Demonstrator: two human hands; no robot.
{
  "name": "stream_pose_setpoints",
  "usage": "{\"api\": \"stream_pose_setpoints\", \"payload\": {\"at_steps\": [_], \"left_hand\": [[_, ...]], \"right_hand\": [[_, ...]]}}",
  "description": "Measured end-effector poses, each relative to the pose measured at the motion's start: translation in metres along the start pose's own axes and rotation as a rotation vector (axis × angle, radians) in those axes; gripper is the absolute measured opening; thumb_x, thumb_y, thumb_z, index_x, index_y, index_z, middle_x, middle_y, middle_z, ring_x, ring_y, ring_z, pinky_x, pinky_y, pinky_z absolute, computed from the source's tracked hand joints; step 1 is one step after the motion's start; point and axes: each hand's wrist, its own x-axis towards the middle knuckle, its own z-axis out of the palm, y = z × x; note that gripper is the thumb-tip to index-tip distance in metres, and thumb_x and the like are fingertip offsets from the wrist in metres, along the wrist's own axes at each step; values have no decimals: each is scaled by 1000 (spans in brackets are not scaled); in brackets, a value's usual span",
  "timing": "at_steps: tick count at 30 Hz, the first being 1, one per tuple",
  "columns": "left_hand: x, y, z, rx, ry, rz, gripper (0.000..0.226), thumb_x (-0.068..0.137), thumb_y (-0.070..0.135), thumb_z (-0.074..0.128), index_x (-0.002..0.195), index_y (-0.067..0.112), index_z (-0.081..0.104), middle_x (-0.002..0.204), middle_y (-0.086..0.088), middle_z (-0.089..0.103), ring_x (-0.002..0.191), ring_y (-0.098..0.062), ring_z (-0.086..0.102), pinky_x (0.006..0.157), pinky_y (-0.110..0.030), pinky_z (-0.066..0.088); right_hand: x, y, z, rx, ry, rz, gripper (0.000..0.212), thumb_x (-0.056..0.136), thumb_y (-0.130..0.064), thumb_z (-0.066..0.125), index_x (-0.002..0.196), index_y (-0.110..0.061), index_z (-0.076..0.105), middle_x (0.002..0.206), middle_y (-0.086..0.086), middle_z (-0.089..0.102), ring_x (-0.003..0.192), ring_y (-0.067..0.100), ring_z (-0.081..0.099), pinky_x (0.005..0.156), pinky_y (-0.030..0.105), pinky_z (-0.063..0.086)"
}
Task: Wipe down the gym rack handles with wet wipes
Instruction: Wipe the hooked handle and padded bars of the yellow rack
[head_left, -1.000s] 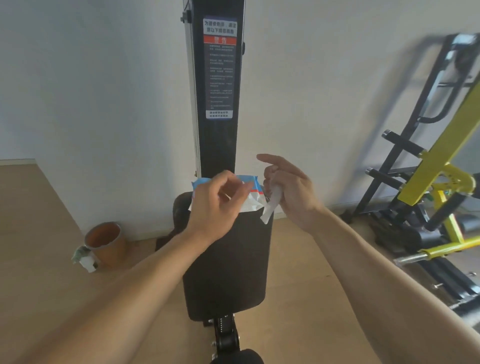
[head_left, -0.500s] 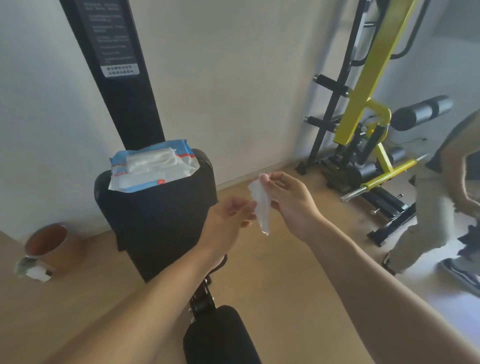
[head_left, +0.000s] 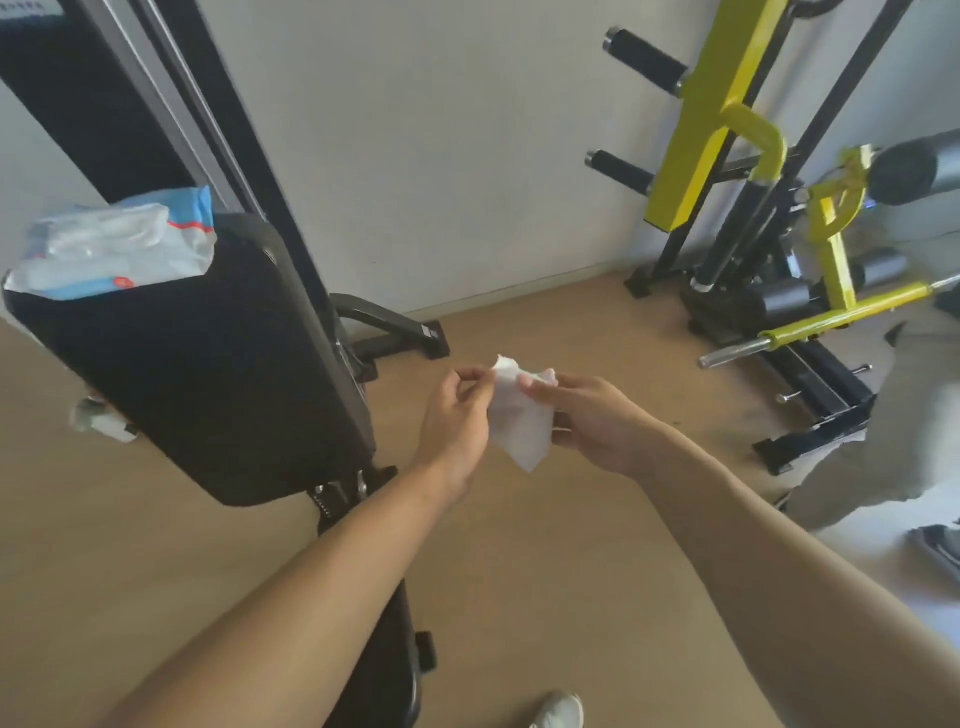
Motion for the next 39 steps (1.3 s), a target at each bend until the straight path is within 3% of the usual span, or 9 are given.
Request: {"api": "stream_pose_setpoints", "payload": {"at_steps": [4,13,18,22,27,29,32,36,39], "left_hand": [[3,-3,40,16,0,33,14,96,24,64,88,35,62,86,5,72,80,-17,65,68,-32,49],[25,-9,107,111,-36,12,10,96,23,63,97,33,65,96,3,76,88,-20,70,75,-41,58],[44,-1,149,83,-117,51,27,96,9,64,115,27,63,102,-2,77,93,-28,74,71,-39,64],[64,0,178,250,-184,229,48,92,17,70,136,30,57,101,13,78,89,-9,74,82,-30,60],[90,4,210,186,-345,219,62,91,15,67,147,33,47,108,7,79,98,-11,75,93,-37,58],[101,6,217,140,-419,213,57,94,13,60,147,31,48,108,2,79,97,-18,75,92,-38,59],[119,18,227,81,-390,222,43,97,7,58,136,23,58,116,7,75,97,-15,75,88,-35,60],[147,45,247,107,-303,238,28,95,10,67,123,15,66,113,4,75,97,-2,71,91,-24,55],[162,65,268,166,-271,295,24,96,17,67,119,18,71,114,8,76,102,-5,70,95,-29,56]], "right_hand": [[-8,4,-52,57,-24,49,45,86,-32,73,121,-4,67,121,11,71,108,21,68,94,35,53],[-18,-1,-121,307,39,-52,43,86,-16,72,122,3,58,115,18,69,102,26,68,88,34,56],[-12,-5,-159,316,403,-35,26,86,-9,74,111,-4,71,104,12,76,91,26,73,74,35,61],[9,-12,-172,15,699,-77,6,82,-12,76,82,-17,78,82,4,78,82,26,76,74,46,63],[30,-31,-174,178,509,-85,25,92,-33,68,99,-10,76,92,12,78,87,28,76,81,43,61],[36,-31,-185,225,530,-120,28,90,-32,71,102,-7,73,93,13,77,88,30,75,82,45,59],[43,-29,-216,341,799,-109,24,90,-22,72,110,-8,71,84,3,75,77,19,70,79,38,55],[55,-66,-260,670,978,-259,27,90,-20,73,115,-10,69,108,6,71,86,15,71,92,33,56],[66,-102,-270,450,987,-490,14,90,-22,71,99,-12,71,91,2,72,78,8,69,87,30,51]]}}
